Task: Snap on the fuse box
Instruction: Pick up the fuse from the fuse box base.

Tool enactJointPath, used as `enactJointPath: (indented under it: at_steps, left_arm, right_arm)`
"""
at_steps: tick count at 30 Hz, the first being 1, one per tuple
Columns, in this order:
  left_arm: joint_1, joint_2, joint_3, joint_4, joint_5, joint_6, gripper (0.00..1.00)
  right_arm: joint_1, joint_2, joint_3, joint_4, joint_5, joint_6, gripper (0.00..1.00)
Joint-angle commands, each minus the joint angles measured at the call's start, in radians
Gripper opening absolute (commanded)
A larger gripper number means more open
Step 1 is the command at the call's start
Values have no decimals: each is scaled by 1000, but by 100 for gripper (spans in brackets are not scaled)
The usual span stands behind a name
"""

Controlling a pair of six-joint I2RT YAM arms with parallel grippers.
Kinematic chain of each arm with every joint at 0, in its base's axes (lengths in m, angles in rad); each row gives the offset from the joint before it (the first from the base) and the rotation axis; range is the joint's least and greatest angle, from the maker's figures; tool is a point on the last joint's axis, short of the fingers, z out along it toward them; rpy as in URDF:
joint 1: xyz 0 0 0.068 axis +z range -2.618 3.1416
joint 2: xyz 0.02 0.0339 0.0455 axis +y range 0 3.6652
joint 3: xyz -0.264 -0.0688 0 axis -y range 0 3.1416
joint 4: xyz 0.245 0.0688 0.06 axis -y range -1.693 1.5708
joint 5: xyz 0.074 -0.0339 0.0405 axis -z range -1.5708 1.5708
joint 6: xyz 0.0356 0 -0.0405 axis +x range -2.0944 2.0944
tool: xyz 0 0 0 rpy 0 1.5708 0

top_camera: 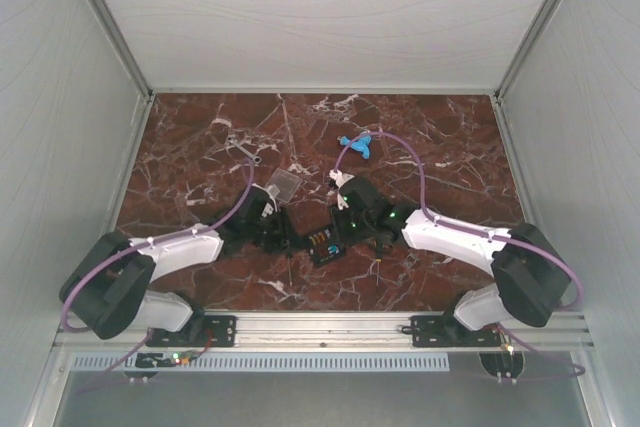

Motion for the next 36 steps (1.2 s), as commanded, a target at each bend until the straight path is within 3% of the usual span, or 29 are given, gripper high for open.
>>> enactJointPath:
  at_steps: [1, 11, 24, 36]
  left_arm:
    - [-7, -18, -21, 7, 49, 31, 34]
    - [-94, -46, -53, 99, 74, 32, 35]
    - [-118, 56, -39, 169, 131, 19, 35]
    - [-119, 105, -9, 182, 122, 16, 34]
  right_arm:
    - [-23, 27, 26, -21, -73, 40, 21]
    - [-45, 85, 24, 25, -101, 89, 21]
    - [-50, 130, 48, 24, -146, 77, 20]
    - [-51, 113, 64, 35, -185, 70, 12]
